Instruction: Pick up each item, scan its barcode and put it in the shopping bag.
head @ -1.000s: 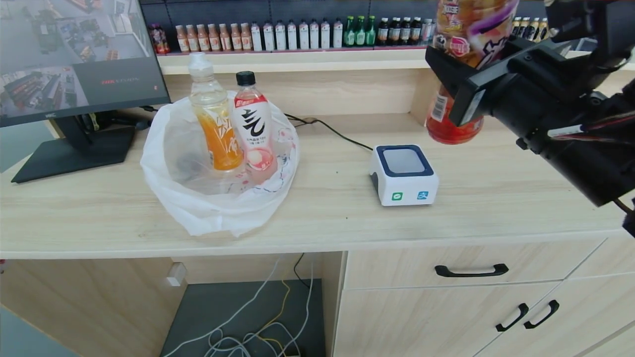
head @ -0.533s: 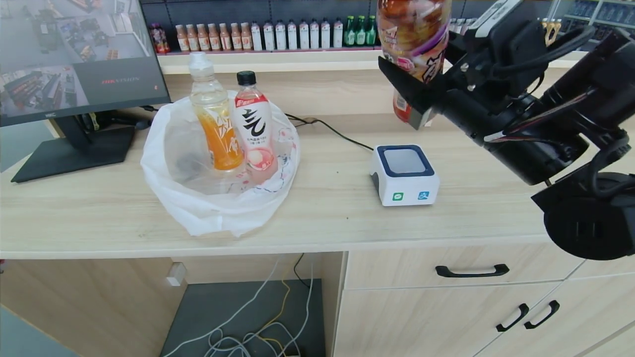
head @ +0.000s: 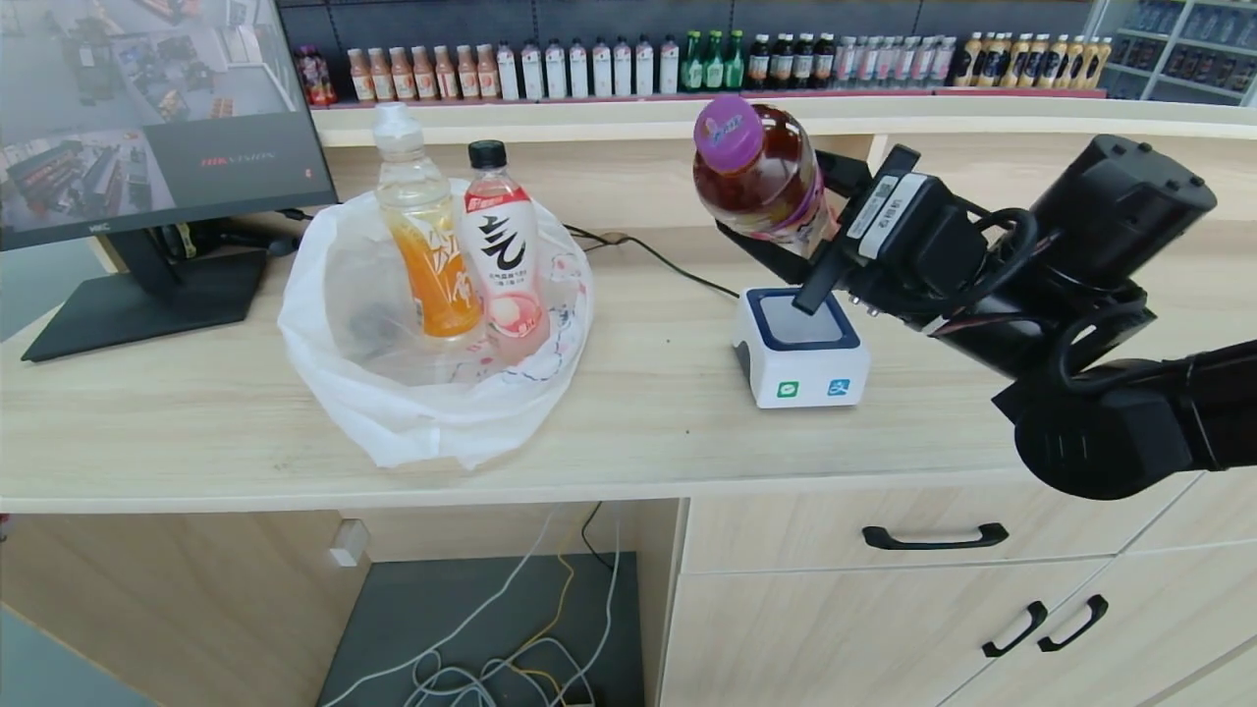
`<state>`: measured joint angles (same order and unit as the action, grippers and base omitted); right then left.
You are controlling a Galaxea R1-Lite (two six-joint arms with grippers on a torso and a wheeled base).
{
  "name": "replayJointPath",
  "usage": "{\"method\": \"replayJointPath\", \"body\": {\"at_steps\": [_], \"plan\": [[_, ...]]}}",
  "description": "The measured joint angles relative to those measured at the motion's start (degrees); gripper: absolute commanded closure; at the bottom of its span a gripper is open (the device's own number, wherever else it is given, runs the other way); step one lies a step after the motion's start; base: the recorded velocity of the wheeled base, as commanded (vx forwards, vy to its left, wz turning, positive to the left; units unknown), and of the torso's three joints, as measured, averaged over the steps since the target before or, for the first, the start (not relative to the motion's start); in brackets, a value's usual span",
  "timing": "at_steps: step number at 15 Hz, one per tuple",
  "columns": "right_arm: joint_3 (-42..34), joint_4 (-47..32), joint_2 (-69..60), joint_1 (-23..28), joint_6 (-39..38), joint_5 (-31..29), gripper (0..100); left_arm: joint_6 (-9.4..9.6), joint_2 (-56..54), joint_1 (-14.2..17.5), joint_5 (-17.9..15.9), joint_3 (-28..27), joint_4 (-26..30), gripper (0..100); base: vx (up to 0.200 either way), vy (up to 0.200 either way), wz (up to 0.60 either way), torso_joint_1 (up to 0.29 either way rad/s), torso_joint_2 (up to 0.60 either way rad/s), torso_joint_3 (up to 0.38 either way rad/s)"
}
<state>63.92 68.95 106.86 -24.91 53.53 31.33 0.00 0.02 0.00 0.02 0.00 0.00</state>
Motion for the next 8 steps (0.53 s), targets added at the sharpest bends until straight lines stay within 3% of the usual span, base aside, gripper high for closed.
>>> {"method": "replayJointPath", "body": {"at_steps": [3,8], "plan": [[-0.22,0.11,0.83,2.26,1.27,4.96,100,0.00,0.00,0.00,-0.02,0.00,0.00,0,0.000,0.000,0.00,0.000,0.00,0.000],[-3.01,3.34,2.45,3.68,3.34,8.39,100,0.00,0.00,0.00,-0.02,0.00,0.00,0,0.000,0.000,0.00,0.000,0.00,0.000]]}}
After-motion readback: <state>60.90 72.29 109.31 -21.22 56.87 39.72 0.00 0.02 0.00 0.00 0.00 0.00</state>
